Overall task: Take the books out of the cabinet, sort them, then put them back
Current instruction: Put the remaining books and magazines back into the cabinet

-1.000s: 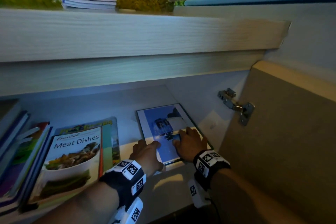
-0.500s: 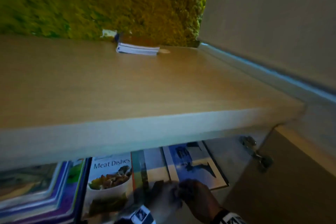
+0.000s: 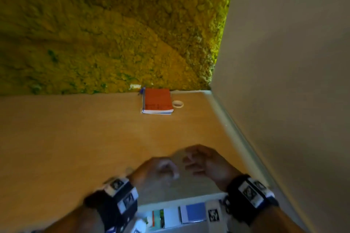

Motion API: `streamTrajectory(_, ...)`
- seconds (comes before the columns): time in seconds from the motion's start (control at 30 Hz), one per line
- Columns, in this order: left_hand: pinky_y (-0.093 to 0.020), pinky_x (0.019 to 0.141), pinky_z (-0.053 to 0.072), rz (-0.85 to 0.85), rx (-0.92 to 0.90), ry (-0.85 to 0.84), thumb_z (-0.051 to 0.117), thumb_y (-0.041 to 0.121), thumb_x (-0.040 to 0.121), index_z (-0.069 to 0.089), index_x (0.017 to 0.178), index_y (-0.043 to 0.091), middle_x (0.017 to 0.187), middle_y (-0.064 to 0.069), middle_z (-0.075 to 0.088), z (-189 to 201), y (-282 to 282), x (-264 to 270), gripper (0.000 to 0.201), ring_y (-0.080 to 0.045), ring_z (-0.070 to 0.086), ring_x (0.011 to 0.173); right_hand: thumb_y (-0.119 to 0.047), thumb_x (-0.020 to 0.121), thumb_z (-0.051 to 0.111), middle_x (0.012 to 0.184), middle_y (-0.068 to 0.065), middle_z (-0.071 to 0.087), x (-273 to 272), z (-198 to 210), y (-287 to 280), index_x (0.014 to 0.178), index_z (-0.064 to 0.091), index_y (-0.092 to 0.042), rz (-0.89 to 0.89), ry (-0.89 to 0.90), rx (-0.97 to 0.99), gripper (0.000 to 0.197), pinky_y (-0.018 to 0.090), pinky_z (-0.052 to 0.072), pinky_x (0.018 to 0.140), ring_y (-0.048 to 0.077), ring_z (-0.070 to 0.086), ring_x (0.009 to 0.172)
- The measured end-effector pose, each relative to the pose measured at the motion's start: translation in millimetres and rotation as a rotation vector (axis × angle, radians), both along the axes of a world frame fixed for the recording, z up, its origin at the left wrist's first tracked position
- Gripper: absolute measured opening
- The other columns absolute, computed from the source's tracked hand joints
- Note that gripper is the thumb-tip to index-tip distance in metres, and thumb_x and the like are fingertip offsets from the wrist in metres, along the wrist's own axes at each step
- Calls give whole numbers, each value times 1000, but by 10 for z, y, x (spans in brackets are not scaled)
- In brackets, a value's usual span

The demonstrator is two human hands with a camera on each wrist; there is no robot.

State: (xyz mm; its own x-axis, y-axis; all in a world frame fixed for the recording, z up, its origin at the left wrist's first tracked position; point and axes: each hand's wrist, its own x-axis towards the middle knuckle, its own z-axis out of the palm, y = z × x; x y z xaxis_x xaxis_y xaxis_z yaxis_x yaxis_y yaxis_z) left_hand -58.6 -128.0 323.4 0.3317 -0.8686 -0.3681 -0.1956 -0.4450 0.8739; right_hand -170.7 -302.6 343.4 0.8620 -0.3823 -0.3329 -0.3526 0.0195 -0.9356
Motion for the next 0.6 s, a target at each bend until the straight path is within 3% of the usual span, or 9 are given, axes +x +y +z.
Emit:
streamTrajectory(0.07, -15, 54, 47, 150, -77, 45, 60, 0, 94, 65, 102, 4, 86, 0, 69, 272, -152, 537, 10, -7, 66, 65, -37, 78, 69, 94, -3, 73, 392, 175, -161, 107, 64, -22, -30, -10, 25, 33, 29, 46, 70, 16, 67, 79)
streamTrajectory(0.13, -20, 53, 45, 269, -116, 130, 59, 3, 96, 64, 104, 6, 88, -4, 68, 434, -311, 993, 10, -18, 64, 69, -33, 91, 70, 96, 0, 69, 808, 254, -298, 105, 62, -23, -24, -12, 39, 19, 29, 45, 69, 19, 64, 81)
streamTrajectory(0.2, -22, 55, 44, 312, -73, 185, 58, 13, 99, 63, 108, 12, 94, -7, 67, 451, -459, 1406, 10, -24, 62, 77, -24, 102, 59, 94, 2, 66, 1229, 182, -491, 101, 61, -22, -24, 4, 44, 3, 27, 43, 64, 19, 61, 77)
streamTrajectory(0.3, -32, 75, 49, 423, 14, 238, 53, 22, 102, 60, 104, 22, 104, -7, 63, 413, -667, 2053, 7, -21, 62, 85, -20, 106, 50, 75, 0, 52, 1878, 116, -743, 93, 55, -24, -66, 102, 55, 14, 26, 33, 55, 16, 46, 63)
streamTrajectory(0.37, -39, 90, 47, 511, 69, 185, 57, 26, 100, 58, 117, 19, 111, -8, 61, 344, -826, 2449, 19, -26, 62, 98, -26, 101, 55, 75, 3, 52, 2268, -18, -949, 90, 59, -22, -121, 158, -36, 13, 31, 38, 61, 21, 49, 67)
streamTrajectory(0.43, -41, 94, 47, 560, 105, 75, 63, 31, 96, 53, 132, 15, 120, -9, 59, 250, -976, 2828, 41, -29, 59, 109, -32, 92, 61, 90, 9, 61, 2592, -162, -1153, 102, 66, -14, -158, 161, -181, 22, 39, 45, 73, 28, 58, 82)
streamTrajectory(0.5, -41, 100, 47, 565, 123, -31, 66, 37, 92, 48, 142, 12, 136, -12, 56, 148, -1099, 3127, 58, -31, 57, 119, -39, 84, 68, 122, 12, 66, 2871, -297, -1352, 134, 61, -12, -214, 167, -168, 57, 48, 54, 91, 35, 65, 106)
streamTrajectory(0.57, -44, 105, 46, 567, 141, -65, 67, 40, 91, 46, 145, 11, 142, -15, 54, 41, -1215, 3347, 65, -32, 55, 126, -37, 92, 70, 151, 14, 52, 3052, -355, -1444, 151, 48, -13, -233, 209, -185, 67, 51, 50, 106, 38, 57, 129)
streamTrajectory(0.6, -47, 105, 47, 571, 141, -52, 67, 41, 90, 50, 141, 11, 139, -18, 56, -14, -1269, 3438, 61, -35, 57, 124, -33, 97, 68, 157, 13, 46, 3118, -372, -1459, 154, 43, -12, -235, 222, -181, 66, 50, 48, 109, 37, 53, 135)
